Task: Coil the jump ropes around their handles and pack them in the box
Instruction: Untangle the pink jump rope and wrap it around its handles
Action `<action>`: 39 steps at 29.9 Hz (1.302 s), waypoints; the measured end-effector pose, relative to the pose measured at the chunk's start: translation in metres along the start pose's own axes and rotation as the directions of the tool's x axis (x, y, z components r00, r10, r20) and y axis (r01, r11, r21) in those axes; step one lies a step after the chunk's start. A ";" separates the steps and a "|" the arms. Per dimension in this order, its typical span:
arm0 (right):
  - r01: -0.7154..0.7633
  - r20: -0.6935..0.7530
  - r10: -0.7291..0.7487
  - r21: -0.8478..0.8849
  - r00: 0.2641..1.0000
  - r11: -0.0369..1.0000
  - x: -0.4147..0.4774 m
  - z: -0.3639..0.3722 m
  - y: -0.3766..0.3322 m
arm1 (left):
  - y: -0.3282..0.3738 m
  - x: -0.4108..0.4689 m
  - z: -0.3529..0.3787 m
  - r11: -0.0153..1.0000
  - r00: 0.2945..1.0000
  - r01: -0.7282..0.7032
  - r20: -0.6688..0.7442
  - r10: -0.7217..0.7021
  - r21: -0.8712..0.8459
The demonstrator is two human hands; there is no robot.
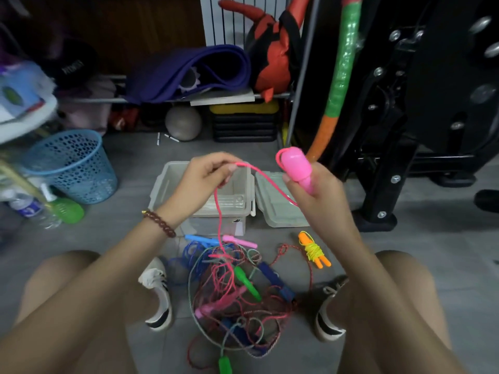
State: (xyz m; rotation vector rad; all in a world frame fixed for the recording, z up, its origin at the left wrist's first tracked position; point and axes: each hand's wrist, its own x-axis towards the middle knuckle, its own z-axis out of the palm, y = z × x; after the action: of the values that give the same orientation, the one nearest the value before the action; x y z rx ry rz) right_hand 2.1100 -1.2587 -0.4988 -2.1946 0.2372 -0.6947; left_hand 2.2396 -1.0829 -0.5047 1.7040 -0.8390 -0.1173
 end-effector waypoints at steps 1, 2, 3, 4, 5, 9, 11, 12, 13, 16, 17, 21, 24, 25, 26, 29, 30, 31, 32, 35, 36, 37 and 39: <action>0.041 0.038 -0.040 -0.016 0.998 0.999 0.000 0.003 -0.001 | 0.011 0.001 0.002 0.999 0.999 -0.034 0.037 0.034 -0.005; 0.075 0.092 -0.073 -0.011 0.993 0.997 -0.001 0.006 -0.002 | 0.020 0.001 0.006 0.998 0.996 -0.054 0.074 0.056 -0.022; 0.091 0.148 -0.092 0.017 0.985 0.996 -0.002 0.010 0.000 | 0.025 0.000 0.011 0.997 0.993 -0.066 0.098 0.070 -0.044; 0.082 0.179 -0.089 0.045 0.980 0.996 -0.003 0.014 -0.002 | 0.028 -0.001 0.015 0.995 0.992 -0.068 0.106 0.075 -0.068; 0.070 0.186 -0.082 0.067 0.979 0.995 -0.004 0.018 -0.003 | 0.029 -0.003 0.019 0.994 0.991 -0.066 0.108 0.075 -0.087; 0.068 0.120 -0.080 0.099 0.990 0.993 -0.001 0.020 -0.003 | 0.019 -0.013 0.021 0.993 0.988 -0.031 0.147 0.048 -0.117; 0.107 0.152 -0.098 -0.052 0.984 0.993 0.001 0.019 0.002 | 0.011 -0.020 0.020 0.991 0.987 -0.008 0.159 0.029 -0.130; 0.136 0.196 -0.105 -0.152 0.975 0.979 0.002 0.019 0.004 | 0.008 -0.023 0.021 0.989 0.987 0.007 0.159 0.016 -0.146; 0.160 0.245 -0.106 -0.212 0.964 0.964 0.001 0.020 0.005 | 0.003 -0.027 0.021 0.986 0.988 0.026 0.155 0.000 -0.163; 0.070 0.365 -0.049 -0.043 0.930 0.997 -0.005 0.025 0.001 | -0.006 -0.034 0.024 0.964 0.989 0.097 0.132 -0.066 -0.247; -0.018 0.390 -0.010 0.067 0.921 0.998 -0.007 0.025 -0.004 | -0.007 -0.035 0.025 0.955 0.989 0.108 0.131 -0.074 -0.275; -0.345 0.370 0.185 0.432 0.910 0.833 -0.006 0.019 -0.014 | -0.018 -0.045 0.033 0.936 0.945 0.226 0.296 -0.143 -0.271; -0.474 0.424 0.224 0.701 0.878 0.532 -0.001 0.012 -0.022 | -0.044 -0.055 0.049 0.965 0.852 0.262 0.477 -0.217 -0.029; -0.478 0.423 0.222 0.764 0.878 0.433 0.000 0.011 -0.023 | -0.054 -0.057 0.054 0.968 0.827 0.234 0.506 -0.244 0.084; -0.477 0.421 0.228 0.813 0.878 0.334 0.001 0.009 -0.025 | -0.067 -0.058 0.058 0.959 0.808 0.199 0.520 -0.277 0.201; -0.457 0.417 0.243 0.878 0.876 0.142 0.003 0.004 -0.024 | -0.098 -0.063 0.057 0.899 0.761 0.193 0.518 -0.390 0.393; -0.468 0.423 0.254 0.870 0.870 0.152 0.004 0.002 -0.023 | -0.106 -0.064 0.054 0.885 0.757 0.213 0.503 -0.418 0.415; -0.486 0.429 0.273 0.852 0.861 0.196 0.005 0.000 -0.020 | -0.110 -0.066 0.050 0.880 0.762 0.240 0.482 -0.433 0.410; -0.503 0.426 0.299 0.824 0.854 0.263 0.006 -0.001 -0.018 | -0.112 -0.067 0.047 0.876 0.775 0.279 0.447 -0.447 0.393; -0.420 0.271 0.321 0.614 0.908 0.668 0.004 -0.001 -0.005 | -0.105 -0.064 0.038 0.894 0.865 0.290 0.307 -0.398 0.341; -0.340 0.203 0.277 0.432 0.939 0.835 0.003 0.001 -0.001 | -0.100 -0.061 0.034 0.900 0.897 0.270 0.252 -0.364 0.342; -0.255 0.172 0.220 0.220 0.960 0.942 0.001 0.003 0.002 | -0.093 -0.057 0.030 0.911 0.924 0.251 0.199 -0.326 0.327; -0.146 0.194 0.163 -0.099 0.967 0.984 -0.003 0.010 0.004 | -0.076 -0.050 0.022 0.947 0.959 0.244 0.098 -0.268 0.207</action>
State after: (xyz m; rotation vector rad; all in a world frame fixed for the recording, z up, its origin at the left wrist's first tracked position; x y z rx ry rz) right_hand 2.1130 -1.2542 -0.5084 -2.2791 0.3340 -0.3780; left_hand 2.2273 -1.0668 -0.5959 2.0024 -0.7342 -0.3315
